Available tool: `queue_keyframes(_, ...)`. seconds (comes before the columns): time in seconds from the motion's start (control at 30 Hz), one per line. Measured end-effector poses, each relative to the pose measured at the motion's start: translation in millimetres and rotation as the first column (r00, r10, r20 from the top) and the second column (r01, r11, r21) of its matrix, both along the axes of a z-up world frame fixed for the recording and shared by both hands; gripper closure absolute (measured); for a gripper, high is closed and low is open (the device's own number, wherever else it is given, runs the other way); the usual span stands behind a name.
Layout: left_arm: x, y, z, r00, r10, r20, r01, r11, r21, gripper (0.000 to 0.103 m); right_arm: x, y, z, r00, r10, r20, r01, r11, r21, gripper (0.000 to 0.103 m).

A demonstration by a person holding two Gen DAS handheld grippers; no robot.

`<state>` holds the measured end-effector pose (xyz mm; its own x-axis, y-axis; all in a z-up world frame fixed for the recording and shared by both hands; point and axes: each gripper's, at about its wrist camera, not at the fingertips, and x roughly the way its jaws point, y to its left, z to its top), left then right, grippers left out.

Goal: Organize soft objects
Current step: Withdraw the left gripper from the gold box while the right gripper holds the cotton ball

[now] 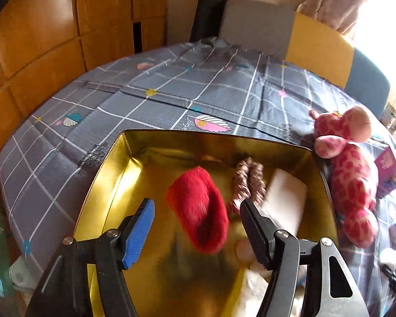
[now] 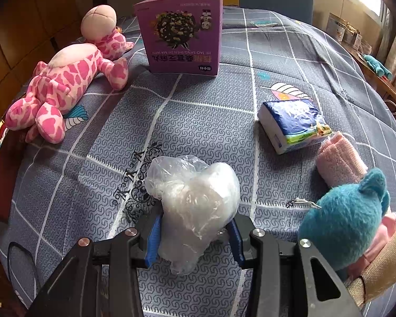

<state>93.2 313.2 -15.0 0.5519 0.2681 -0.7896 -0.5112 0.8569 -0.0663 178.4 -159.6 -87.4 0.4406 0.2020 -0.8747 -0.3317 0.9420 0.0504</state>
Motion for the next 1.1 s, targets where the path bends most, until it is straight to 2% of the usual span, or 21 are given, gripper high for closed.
queue_keyframes(0.13,-31.7,-20.7,12.4,0.998,-0.013,0.058,0.011,1.000,0.024,0.035,-1.2,1.7,0.1,1.000,0.003,0.006,-0.003,1.000,-0.009,0.060)
queue_keyframes(0.33,-67.4,-57.9,26.8,0.991,-0.076,0.106,0.067,0.994,0.085,0.034,-2.4,4.1,1.1,1.000,0.010,0.018,-0.010,1.000,-0.028,0.060)
queue_keyframes(0.53,-92.9,-81.8,36.6,0.985,-0.099,0.144,0.088,0.993,0.085,0.033,-3.6,5.6,2.1,1.000,0.016,0.026,-0.015,0.999,-0.040,0.060)
queue_keyframes(1.1,-125.7,-99.5,29.6,0.985,-0.120,0.127,0.111,0.991,0.080,0.032,-7.3,7.1,3.3,0.998,0.032,0.049,-0.029,0.997,-0.071,0.060)
